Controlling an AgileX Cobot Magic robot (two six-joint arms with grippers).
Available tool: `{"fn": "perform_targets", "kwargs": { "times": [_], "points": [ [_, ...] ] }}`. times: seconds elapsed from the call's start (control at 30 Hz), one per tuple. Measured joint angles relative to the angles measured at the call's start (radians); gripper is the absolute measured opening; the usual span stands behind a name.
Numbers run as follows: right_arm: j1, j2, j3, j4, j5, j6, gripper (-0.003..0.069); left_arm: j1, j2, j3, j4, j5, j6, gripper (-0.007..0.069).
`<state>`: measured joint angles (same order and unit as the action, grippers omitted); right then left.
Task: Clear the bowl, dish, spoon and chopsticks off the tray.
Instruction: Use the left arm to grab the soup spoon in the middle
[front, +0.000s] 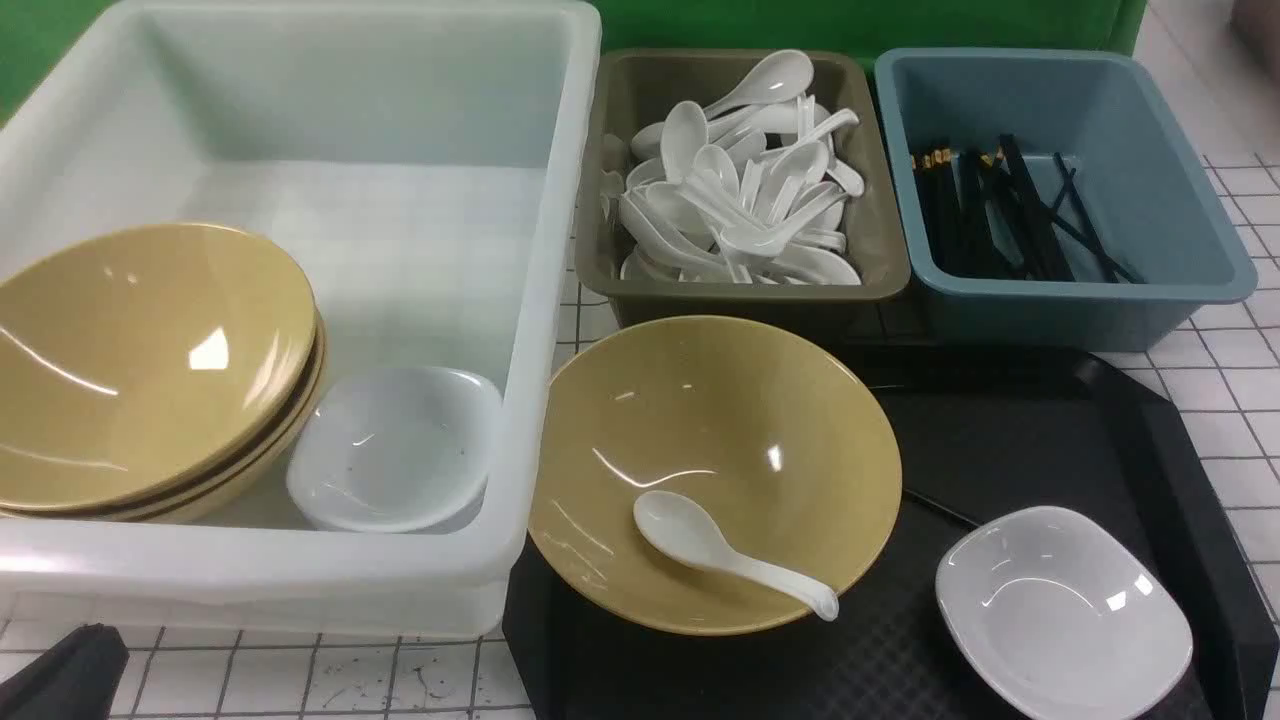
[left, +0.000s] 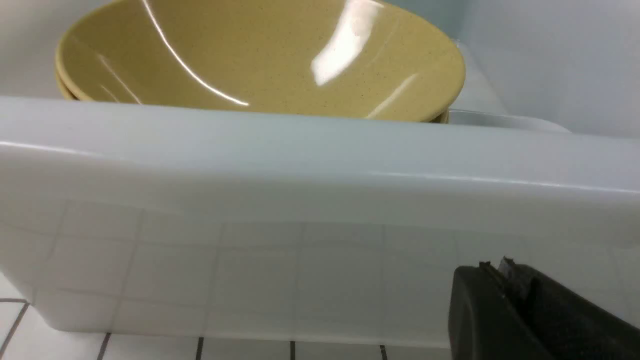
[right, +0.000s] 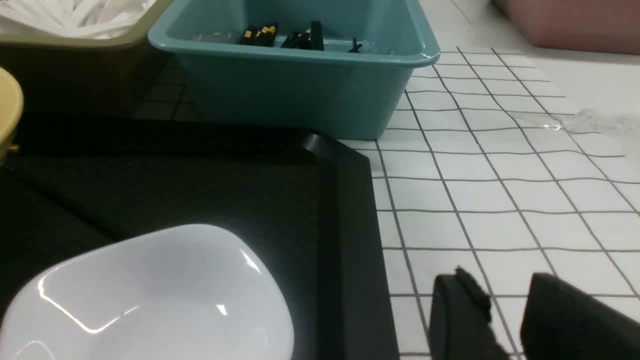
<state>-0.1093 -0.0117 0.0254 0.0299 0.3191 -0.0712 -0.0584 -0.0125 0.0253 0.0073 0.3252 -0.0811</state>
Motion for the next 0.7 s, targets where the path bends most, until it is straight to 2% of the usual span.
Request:
{"fn": "perform_targets", "kwargs": {
  "times": [0.7],
  "points": [
    [0.000,0.000,0.000,0.000,0.000,0.000,0.0236,0.000,0.000,0.000,0.011,0.000,0.001,-0.0012]
  ]
}}
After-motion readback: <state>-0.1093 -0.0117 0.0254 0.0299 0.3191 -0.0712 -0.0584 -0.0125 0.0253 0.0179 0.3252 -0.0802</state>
